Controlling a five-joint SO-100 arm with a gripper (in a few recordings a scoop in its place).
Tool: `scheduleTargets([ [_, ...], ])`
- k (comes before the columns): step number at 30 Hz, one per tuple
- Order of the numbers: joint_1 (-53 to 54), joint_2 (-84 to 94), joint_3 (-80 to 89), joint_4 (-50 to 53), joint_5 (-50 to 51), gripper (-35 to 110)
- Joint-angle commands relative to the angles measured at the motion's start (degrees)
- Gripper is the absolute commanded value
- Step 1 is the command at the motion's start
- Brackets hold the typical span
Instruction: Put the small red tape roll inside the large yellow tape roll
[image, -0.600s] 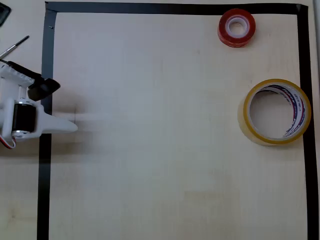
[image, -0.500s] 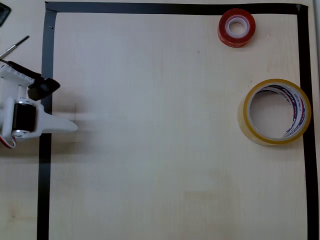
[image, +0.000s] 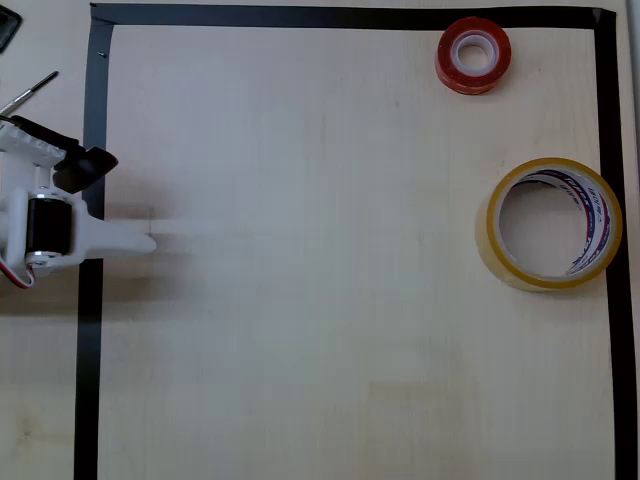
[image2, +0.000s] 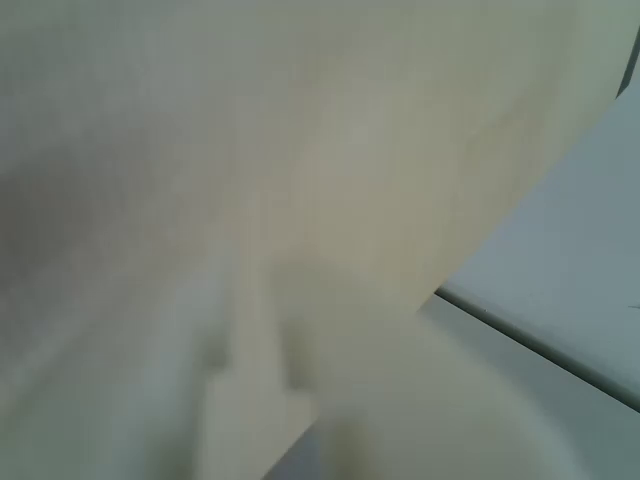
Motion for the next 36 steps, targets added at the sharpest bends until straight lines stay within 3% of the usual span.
scheduleTargets([
  [1, -0.2, 1.1, -0.9, -0.6, 0.3, 0],
  [9, -6.2, -3.3, -11.1, 1.8, -0.1, 0],
  [16, -11.0, -43.9, -38.2, 0.6, -0.3, 0],
  [22, -16.3, -75.1, -65.1, 5.4, -0.3, 0],
  [28, -20.4, -93.8, -83.3, 7.7, 0.2, 0],
  [36, -21.5, -105.1, -96.0, 7.7, -0.2, 0],
])
